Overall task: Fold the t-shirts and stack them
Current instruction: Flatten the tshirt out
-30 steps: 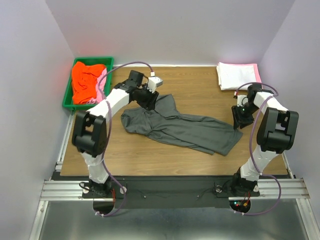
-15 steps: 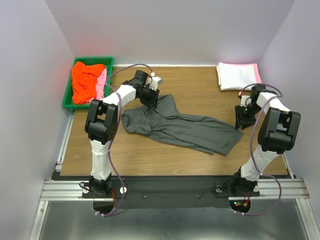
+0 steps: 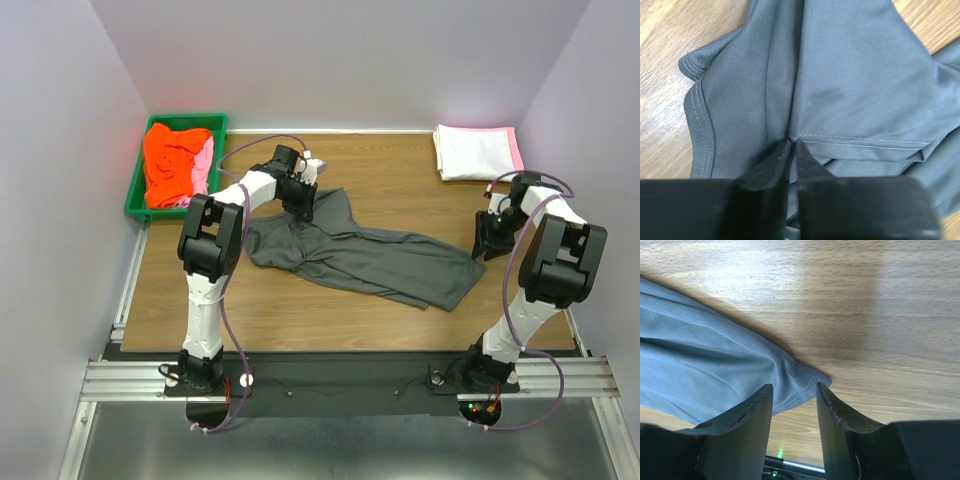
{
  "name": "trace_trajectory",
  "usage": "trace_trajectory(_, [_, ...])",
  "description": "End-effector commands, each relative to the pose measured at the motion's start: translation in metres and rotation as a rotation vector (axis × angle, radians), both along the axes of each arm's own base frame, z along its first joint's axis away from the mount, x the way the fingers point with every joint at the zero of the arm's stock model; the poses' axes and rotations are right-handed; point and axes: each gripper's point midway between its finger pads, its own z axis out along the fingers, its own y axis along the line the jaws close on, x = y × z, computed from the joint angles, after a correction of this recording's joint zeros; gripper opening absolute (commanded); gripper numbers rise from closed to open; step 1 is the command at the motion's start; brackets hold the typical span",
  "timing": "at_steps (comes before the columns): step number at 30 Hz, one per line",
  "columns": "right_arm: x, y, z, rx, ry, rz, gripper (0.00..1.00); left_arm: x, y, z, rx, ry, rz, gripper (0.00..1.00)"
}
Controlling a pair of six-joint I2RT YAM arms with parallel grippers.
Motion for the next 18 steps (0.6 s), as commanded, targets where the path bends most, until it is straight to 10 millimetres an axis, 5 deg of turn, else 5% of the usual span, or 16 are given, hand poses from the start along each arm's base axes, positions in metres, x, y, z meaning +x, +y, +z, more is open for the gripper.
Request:
trace_trajectory(1, [-0.005,-0.002,-0.006,0.024,0.026,-0.003,0.46,0.008,-0.008,0.026,-0.041,-0.044,-0.017,0.14])
trace_trajectory(5, [-0.010,-0.008,-0.011,0.010,0.045,-0.001,0.45,0.008,-0.010,0.037,-0.061,-0.056,-0.020,0.00])
trace_trajectory(8, [-0.010,-0.011,-0.006,0.005,0.027,-0.004,0.39,0.008,-0.013,0.050,-0.081,-0.075,-0.021,0.00])
trace_trajectory(13, [-0.001,-0.011,-0.005,0.019,0.009,-0.006,0.01,0.007,-0.014,0.076,-0.122,-0.111,-0.025,0.00])
trace_trajectory(18, [0.014,-0.011,0.005,0.034,-0.036,-0.009,0.01,0.003,-0.012,0.105,-0.162,-0.147,-0.029,0.00])
